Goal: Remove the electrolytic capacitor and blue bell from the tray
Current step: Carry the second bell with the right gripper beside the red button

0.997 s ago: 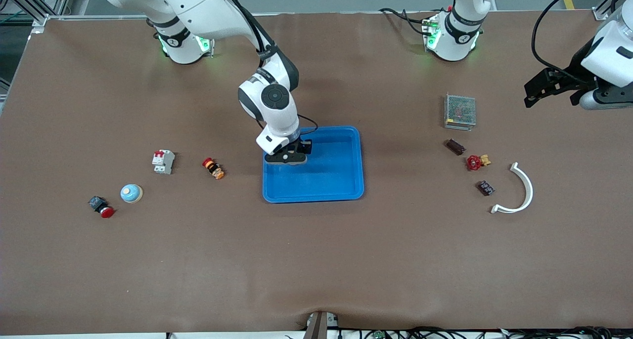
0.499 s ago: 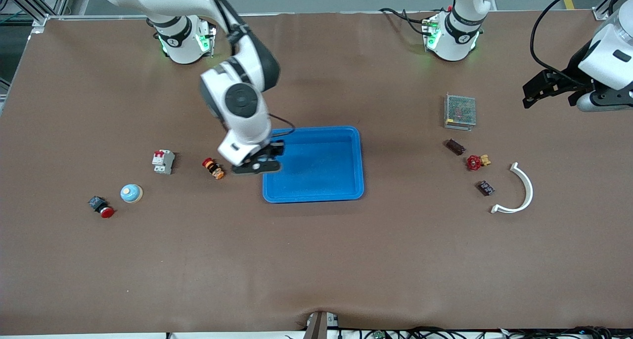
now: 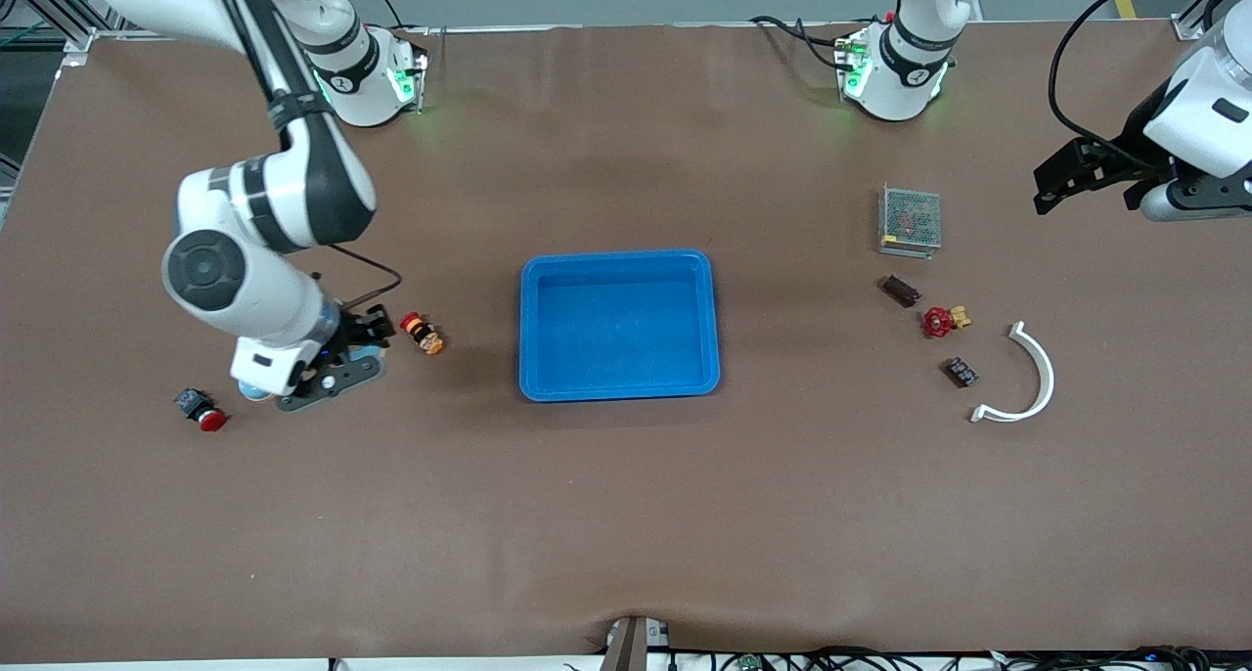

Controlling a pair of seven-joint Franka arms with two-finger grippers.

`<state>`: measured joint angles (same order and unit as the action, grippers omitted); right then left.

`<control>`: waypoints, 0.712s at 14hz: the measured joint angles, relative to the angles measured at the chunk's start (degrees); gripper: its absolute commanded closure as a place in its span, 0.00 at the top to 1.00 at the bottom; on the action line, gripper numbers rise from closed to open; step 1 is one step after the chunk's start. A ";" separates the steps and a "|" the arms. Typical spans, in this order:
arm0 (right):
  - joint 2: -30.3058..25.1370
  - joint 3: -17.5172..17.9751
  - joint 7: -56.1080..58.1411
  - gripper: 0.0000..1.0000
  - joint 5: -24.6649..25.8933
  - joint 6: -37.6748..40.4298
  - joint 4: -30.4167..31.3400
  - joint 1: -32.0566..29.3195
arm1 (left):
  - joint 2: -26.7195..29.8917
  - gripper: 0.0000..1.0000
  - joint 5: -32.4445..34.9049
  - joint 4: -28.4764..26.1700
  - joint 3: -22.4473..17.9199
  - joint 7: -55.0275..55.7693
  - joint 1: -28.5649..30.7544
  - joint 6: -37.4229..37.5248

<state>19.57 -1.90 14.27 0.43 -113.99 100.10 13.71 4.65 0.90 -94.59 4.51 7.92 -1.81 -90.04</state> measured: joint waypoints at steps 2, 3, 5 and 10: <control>0.32 0.01 6.71 0.41 -0.03 -1.13 0.37 -3.33 | 0.01 1.00 0.00 0.01 0.10 0.00 -0.01 0.00; 0.59 0.00 9.91 0.41 -0.04 -1.97 0.52 -4.95 | 0.03 1.00 0.02 0.03 0.14 0.00 -0.04 0.01; 1.65 0.00 15.34 0.41 -0.06 -4.19 1.13 -7.81 | 0.17 1.00 0.05 0.10 0.31 0.00 -0.08 0.22; 6.49 0.38 19.77 0.41 -0.13 -21.63 8.93 -10.17 | 0.97 1.00 0.05 0.32 0.95 0.02 -0.08 2.06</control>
<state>26.06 -1.51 34.04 0.29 -135.61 109.04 3.54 5.62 0.95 -94.27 5.46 7.94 -1.89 -87.98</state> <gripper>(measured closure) 0.335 0.000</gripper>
